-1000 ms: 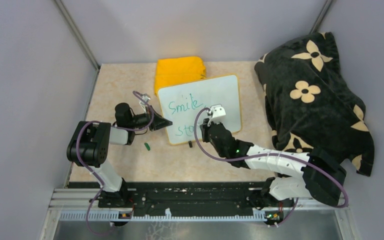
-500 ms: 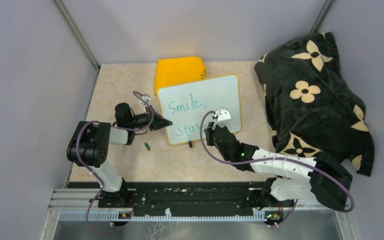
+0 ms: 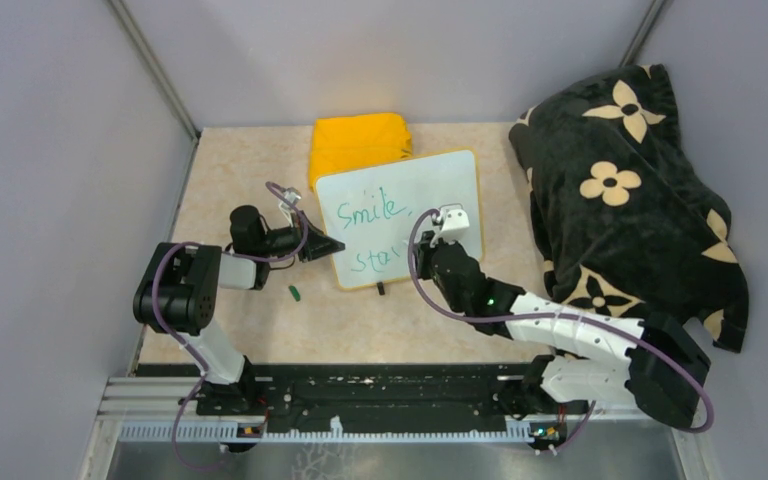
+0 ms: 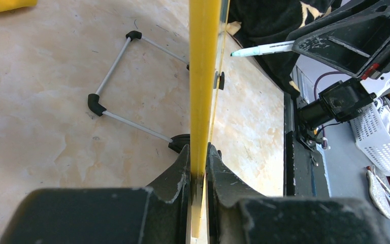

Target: Write a sentence on the whiteboard

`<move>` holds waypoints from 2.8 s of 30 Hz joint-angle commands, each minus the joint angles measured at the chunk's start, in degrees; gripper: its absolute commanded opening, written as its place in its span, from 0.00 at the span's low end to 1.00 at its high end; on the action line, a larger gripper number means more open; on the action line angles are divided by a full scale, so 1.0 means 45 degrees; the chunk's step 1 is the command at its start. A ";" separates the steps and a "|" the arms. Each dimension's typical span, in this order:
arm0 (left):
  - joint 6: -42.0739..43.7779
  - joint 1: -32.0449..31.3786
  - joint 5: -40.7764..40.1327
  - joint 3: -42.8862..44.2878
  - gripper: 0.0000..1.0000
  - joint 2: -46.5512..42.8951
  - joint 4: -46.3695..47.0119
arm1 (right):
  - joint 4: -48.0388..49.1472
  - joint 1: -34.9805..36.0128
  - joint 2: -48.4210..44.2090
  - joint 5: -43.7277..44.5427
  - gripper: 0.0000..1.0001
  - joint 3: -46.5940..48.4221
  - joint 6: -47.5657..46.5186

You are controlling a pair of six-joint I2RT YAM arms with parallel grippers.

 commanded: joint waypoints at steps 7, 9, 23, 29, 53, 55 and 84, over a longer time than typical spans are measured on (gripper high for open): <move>0.0657 -0.0118 -0.0680 0.0044 0.00 0.0196 -0.1131 | 0.0608 -0.0289 0.0684 -0.0401 0.00 0.0605 0.0069; 0.0652 -0.0114 -0.0669 0.0044 0.00 0.0206 -0.1125 | 0.0630 -0.0290 0.0742 -0.0424 0.00 0.0460 0.0163; 0.0670 -0.0108 -0.0702 0.0054 0.00 0.0167 -0.1150 | 0.0527 -0.0273 0.0749 -0.1270 0.00 -0.1030 0.1318; 0.0690 -0.0118 -0.0695 0.0065 0.00 0.0165 -0.1184 | 0.0700 -0.0053 0.1102 -0.1532 0.00 -0.1126 0.1446; 0.0749 -0.0120 -0.0701 0.0074 0.00 0.0166 -0.1234 | -0.0462 -0.0784 -0.1986 0.0311 0.00 -0.0287 -0.0471; 0.0730 -0.0115 -0.0701 0.0083 0.00 0.0184 -0.1235 | -0.0319 -0.0830 -0.1897 0.0392 0.00 -0.0192 -0.0622; 0.0777 -0.0166 -0.0720 0.0102 0.00 0.0167 -0.1307 | 0.0622 -0.0988 0.0275 0.0091 0.00 0.0575 -0.0841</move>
